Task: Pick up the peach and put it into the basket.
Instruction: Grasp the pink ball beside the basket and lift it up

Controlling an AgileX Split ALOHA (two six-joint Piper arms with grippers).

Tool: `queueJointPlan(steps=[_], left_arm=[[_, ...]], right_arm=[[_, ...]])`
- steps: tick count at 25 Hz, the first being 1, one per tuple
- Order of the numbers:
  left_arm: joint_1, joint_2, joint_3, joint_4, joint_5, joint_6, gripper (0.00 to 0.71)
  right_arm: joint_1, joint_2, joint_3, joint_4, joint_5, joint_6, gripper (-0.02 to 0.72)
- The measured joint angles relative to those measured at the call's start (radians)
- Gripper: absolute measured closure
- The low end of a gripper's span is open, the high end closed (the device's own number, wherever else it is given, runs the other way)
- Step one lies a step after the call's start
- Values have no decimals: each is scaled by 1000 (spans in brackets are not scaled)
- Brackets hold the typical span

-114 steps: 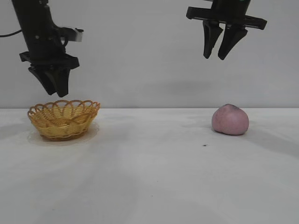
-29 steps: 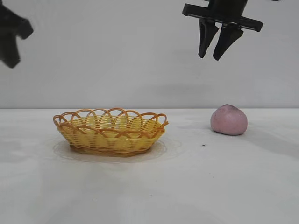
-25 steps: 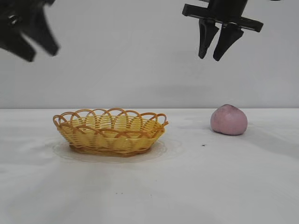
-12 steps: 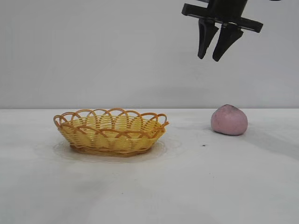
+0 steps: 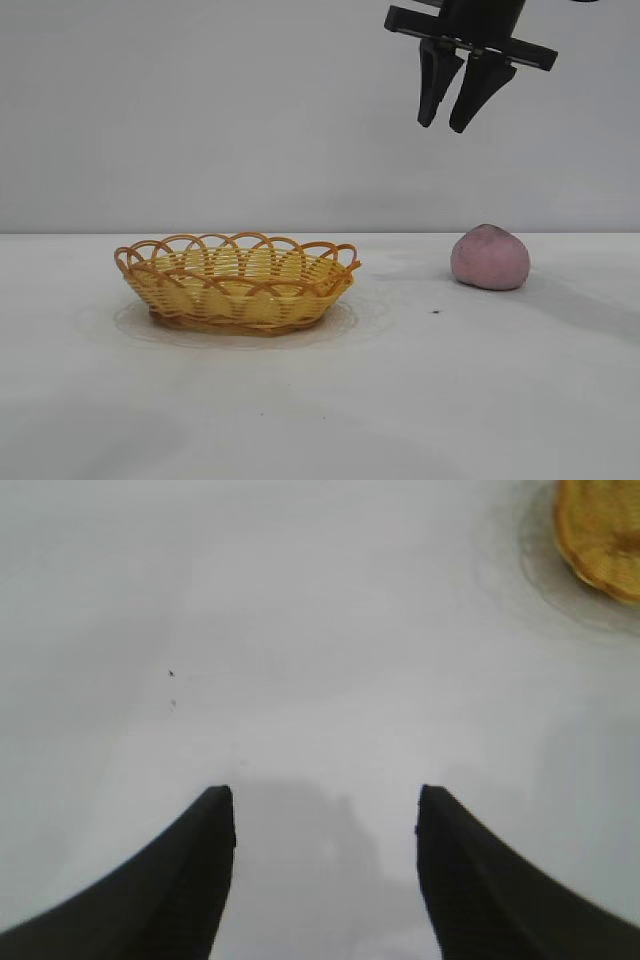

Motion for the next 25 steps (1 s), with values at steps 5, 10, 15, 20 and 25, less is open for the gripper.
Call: queueJointPlan(steps=[5,10,15,20,25], left_arm=[[0,-177,2,-12,164,12,368],[0,-303,14,-12,189,12,368],[0,-435,100,-32,208,8,368],[0,-586,104,-34,210,12,368],[0,-715,104,-35,219,16,368]], right_arm=[[14,0,0,6,0,-13,423],[16,0,0,11,2,-14,423],[16,0,0,11,9,-14,423],[16,0,0,11,11,-14,423],[16,2,0,8,11,-20,423]])
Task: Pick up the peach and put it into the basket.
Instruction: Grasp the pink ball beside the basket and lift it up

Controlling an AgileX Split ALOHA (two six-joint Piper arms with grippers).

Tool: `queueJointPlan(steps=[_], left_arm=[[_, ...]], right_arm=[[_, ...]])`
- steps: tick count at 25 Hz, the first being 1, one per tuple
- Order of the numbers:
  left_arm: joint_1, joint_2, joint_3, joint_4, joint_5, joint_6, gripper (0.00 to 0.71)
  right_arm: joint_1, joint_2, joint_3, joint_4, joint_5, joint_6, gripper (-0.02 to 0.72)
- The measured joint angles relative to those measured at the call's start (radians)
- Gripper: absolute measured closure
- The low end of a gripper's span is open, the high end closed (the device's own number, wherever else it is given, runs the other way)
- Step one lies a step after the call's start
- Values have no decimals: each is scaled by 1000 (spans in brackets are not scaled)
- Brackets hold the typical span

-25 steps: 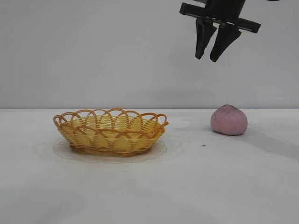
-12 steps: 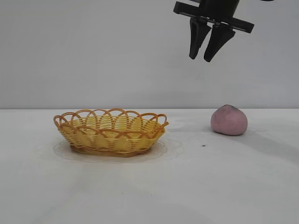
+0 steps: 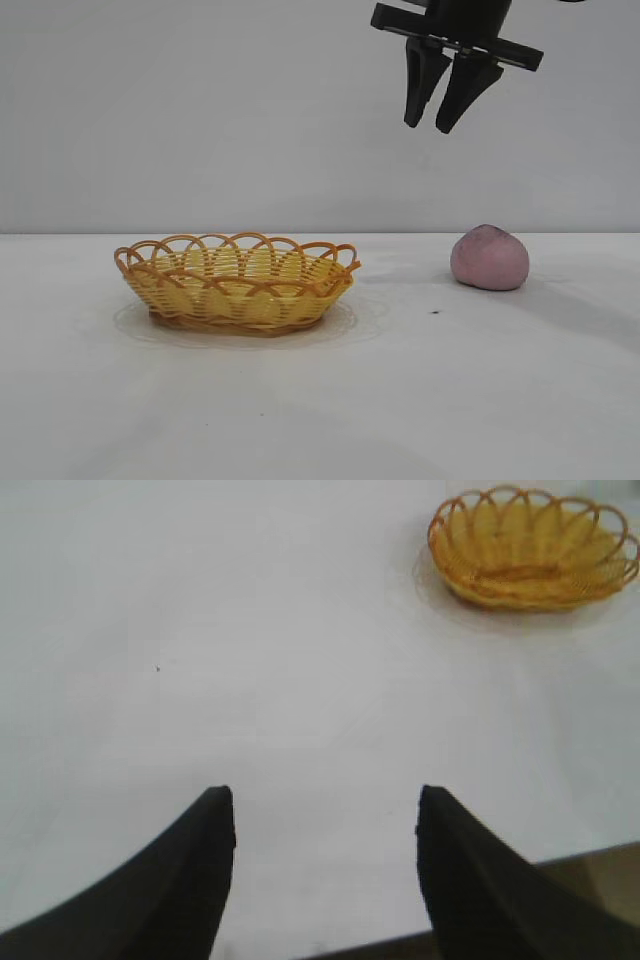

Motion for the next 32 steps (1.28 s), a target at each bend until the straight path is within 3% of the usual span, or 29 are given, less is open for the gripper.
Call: queueJointPlan(steps=[4,9,11,14,17,19,23,27,29,30,32], left_arm=[[0,-2,0,-2,0,0,368],[5,-2,0,-2,0,0,368],[46,-4,0,-2,0,0,368],[168,-4,0,-2,0,0,368],[242,-4,0,-2,0,0,368],[269,-4,0,-2,0,0,368],[277,-4,0,-2,0,0,368],[277,-4,0,-2,0,0,368],[277,-4,0,-2,0,0,368],[277,-4,0,1,0,2,368],[277,-4,0,14,0,2,368]], right_arm=[[2,0,0,-2,0,-2,423],[4,0,0,-65,44,0,423],[4,0,0,-91,72,8,423],[4,2,0,-125,121,22,423],[4,32,0,-146,159,24,423],[4,70,0,-151,168,24,423],[4,151,0,-159,168,25,423],[5,220,0,-212,164,28,630],[5,208,-2,-179,146,10,650],[10,190,-2,-159,130,-4,703],[33,150,-2,-124,118,-38,703]])
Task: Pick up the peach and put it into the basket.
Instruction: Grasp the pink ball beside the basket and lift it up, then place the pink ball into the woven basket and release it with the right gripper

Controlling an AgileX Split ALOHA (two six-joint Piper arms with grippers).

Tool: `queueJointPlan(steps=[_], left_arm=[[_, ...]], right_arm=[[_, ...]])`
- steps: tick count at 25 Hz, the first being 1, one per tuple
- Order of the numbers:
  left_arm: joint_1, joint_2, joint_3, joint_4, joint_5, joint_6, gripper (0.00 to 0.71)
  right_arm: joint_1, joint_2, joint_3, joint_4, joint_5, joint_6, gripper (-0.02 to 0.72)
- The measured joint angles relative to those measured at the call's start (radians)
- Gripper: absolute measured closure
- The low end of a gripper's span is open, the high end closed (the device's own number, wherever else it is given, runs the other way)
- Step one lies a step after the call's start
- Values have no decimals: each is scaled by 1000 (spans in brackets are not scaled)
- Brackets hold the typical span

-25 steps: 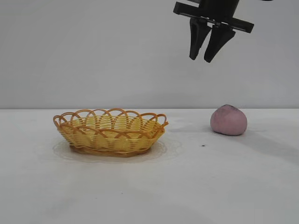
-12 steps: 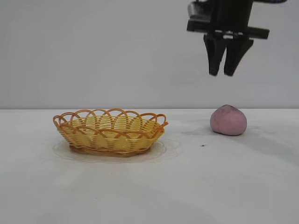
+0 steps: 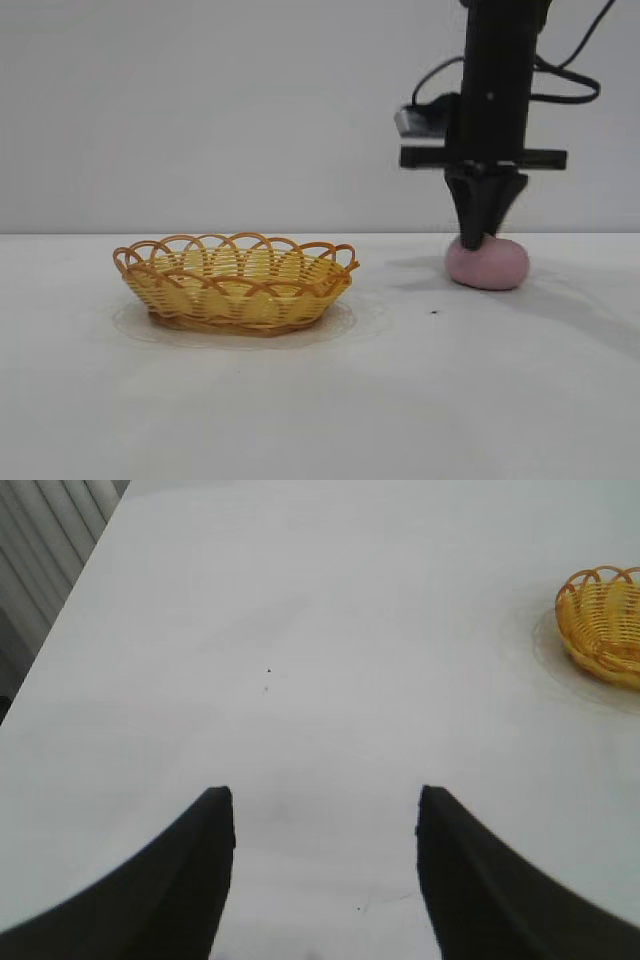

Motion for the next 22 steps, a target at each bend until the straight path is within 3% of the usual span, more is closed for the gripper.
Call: queueJointPlan(steps=[4,7,12,17,22], left_arm=[[-44,0,0,10,0,4,368],[-71,0,0,10,0,6,368],[-74,0,0,10,0,6,368],[-74,0,0,10,0,6,368],[-74,0,0,10,0,6,368]], right_arm=[[86,-103,0,67,-11,-35,703],[145,-136,0,123,23,-44,703],[244,-131,0,130,40,-44,703],[342,-96,0,143,-46,-31,703],[352,-1,0,115,-111,4,703]])
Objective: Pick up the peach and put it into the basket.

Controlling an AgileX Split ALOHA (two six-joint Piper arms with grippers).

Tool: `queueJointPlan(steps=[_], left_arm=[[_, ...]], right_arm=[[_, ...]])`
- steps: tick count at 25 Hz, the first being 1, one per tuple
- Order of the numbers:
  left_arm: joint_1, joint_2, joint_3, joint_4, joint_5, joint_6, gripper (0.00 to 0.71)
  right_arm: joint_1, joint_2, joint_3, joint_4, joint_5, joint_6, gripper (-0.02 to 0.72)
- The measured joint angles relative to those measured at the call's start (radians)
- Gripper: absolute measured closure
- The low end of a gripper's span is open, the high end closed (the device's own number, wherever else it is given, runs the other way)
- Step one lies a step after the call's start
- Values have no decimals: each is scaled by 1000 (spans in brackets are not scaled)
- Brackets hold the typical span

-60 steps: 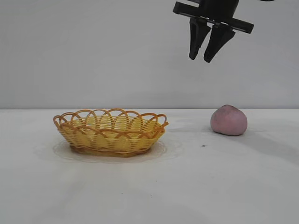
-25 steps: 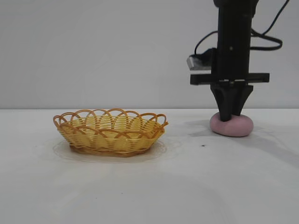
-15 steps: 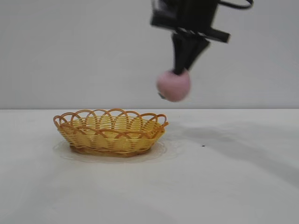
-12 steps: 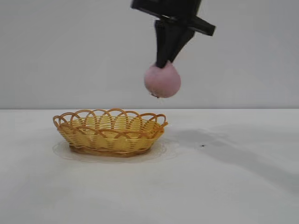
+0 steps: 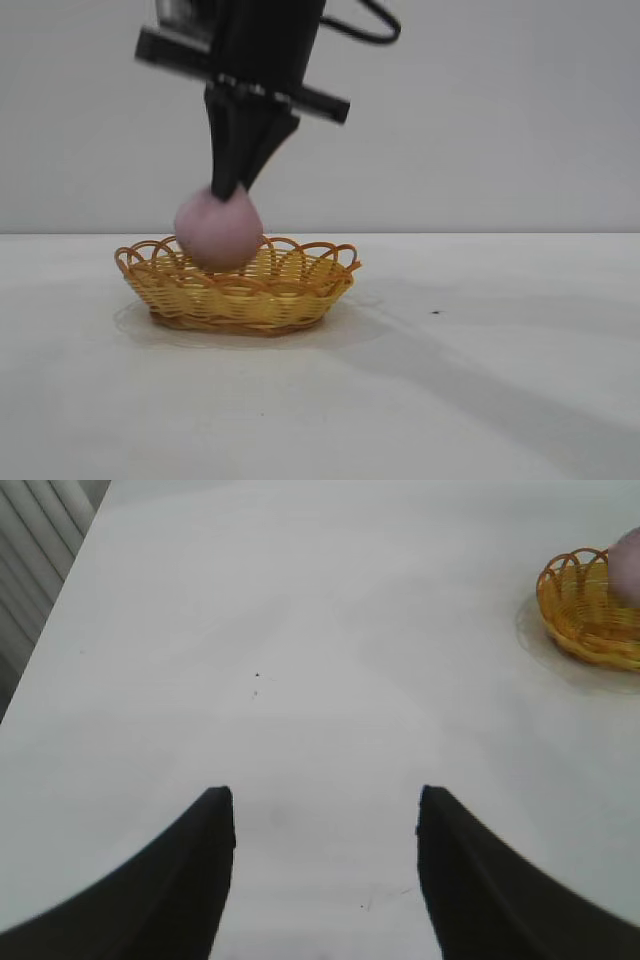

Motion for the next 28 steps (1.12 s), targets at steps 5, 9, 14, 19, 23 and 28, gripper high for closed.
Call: queueJointPlan(steps=[5,9,14,19,23,28], left_arm=[[0,0,0,0,0,2,368],[0,0,0,0,0,2,368],[-1,0,0,0,0,4,368],[-1,0,0,0,0,4,368],[-1,0,0,0,0,4,368],[-1,0,0,0,0,4,368]], right_arm=[[0,27,0,-8,-20,20,485],[0,14,0,-13,-30,44,302],[-13,-99,0,-126,-3,118,280],[-165,-121,-2,-247,100,201,280],[-328,-112,-2,-252,135,215,280],[-464,-112,-2,-244,154,215,280]])
